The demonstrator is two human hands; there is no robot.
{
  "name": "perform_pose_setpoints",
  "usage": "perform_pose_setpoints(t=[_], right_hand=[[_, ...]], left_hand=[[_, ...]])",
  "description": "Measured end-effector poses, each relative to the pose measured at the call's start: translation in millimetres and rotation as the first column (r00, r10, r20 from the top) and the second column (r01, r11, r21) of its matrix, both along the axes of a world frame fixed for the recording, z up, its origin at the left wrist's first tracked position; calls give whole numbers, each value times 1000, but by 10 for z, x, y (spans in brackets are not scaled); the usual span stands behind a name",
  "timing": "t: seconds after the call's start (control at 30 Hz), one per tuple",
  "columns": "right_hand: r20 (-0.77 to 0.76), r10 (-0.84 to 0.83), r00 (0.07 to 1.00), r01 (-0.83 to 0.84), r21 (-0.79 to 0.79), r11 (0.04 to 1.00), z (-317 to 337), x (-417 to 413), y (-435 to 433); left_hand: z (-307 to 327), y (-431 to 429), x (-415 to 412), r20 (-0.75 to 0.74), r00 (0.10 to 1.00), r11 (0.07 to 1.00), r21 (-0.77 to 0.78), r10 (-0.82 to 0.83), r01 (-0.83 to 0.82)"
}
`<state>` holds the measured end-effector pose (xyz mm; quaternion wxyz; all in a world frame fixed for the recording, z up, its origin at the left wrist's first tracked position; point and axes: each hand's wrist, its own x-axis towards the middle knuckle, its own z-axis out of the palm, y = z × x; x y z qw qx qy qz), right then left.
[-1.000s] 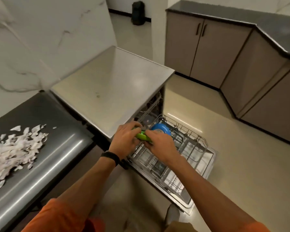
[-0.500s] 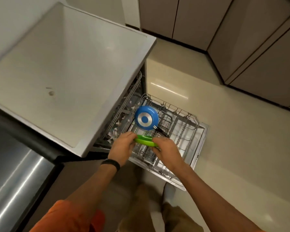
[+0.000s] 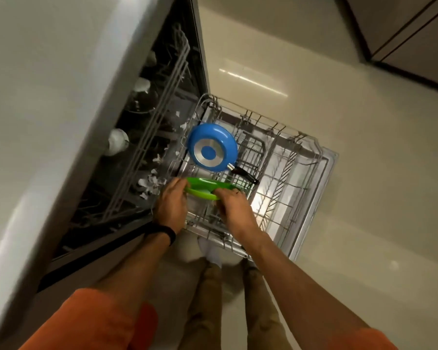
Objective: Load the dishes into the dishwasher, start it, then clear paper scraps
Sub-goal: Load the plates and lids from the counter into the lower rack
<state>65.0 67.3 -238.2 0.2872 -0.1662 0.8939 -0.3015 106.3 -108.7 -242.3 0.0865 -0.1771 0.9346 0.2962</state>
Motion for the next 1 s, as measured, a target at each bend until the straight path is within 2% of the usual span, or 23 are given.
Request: perform_pose_setpoints(t=[0.2, 0.4, 0.57, 0.73, 0.87, 1.0], right_hand=[[-3, -14, 1000, 13, -52, 999, -766, -140, -167], [-2, -93, 996, 93, -85, 992, -1216, -89, -273], [-11, -126, 992, 125, -86, 988, -1327, -139, -362], [-4, -123, 992, 123, -70, 990, -1359, -200, -439], [-23, -51, 998, 51, -11, 999, -1357, -236, -448], [-5, -63, 998, 63, -26, 998, -1366, -310, -473]], left_hand=[[-664, -122, -210, 2, 1000, 996, -90, 15, -15], [-1040, -229, -301, 10, 1000, 995, -96, -29, 30], [-1183, -310, -387, -14, 998, 992, -113, -57, 55], [-1249, -402, -436, 19, 996, 988, -130, -84, 85], [-1295, -440, -417, 82, 993, 985, -141, -85, 96], [-1317, -456, -457, 83, 992, 986, -134, -92, 102]])
